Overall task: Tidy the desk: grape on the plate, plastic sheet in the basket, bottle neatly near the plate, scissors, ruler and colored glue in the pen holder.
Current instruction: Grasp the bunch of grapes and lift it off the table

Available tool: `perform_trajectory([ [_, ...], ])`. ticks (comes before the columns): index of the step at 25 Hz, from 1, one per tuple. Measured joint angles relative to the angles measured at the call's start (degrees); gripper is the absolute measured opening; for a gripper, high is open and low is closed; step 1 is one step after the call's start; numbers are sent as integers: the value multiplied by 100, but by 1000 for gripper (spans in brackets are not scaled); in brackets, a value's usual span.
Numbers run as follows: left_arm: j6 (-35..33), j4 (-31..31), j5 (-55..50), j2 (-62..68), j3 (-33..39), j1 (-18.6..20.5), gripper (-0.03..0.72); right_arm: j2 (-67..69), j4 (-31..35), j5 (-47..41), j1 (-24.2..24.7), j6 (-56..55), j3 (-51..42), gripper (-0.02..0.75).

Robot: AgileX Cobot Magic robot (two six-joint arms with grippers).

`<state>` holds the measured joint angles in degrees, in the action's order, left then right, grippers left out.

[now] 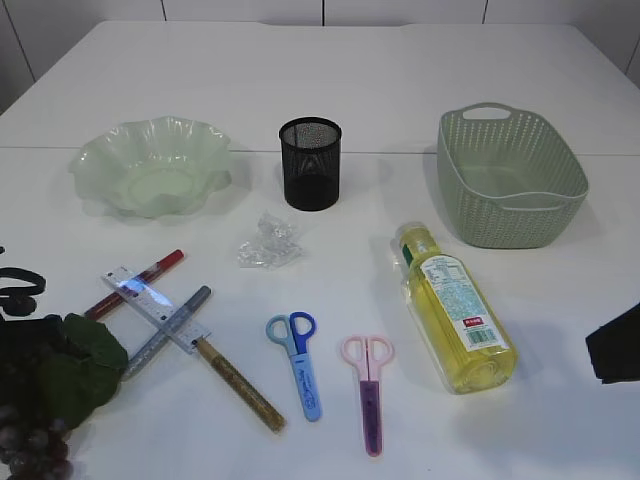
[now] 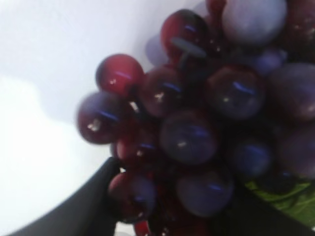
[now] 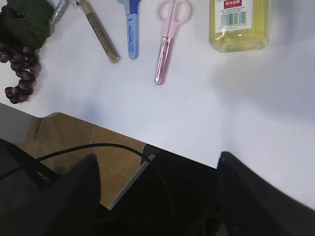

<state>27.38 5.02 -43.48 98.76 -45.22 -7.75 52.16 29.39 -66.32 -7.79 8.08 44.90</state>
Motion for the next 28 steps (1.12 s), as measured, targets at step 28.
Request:
perform_trajectory([
  [28, -535, -365, -975, -1050, -37, 0, 126, 9, 0, 0, 0, 0, 0, 564],
])
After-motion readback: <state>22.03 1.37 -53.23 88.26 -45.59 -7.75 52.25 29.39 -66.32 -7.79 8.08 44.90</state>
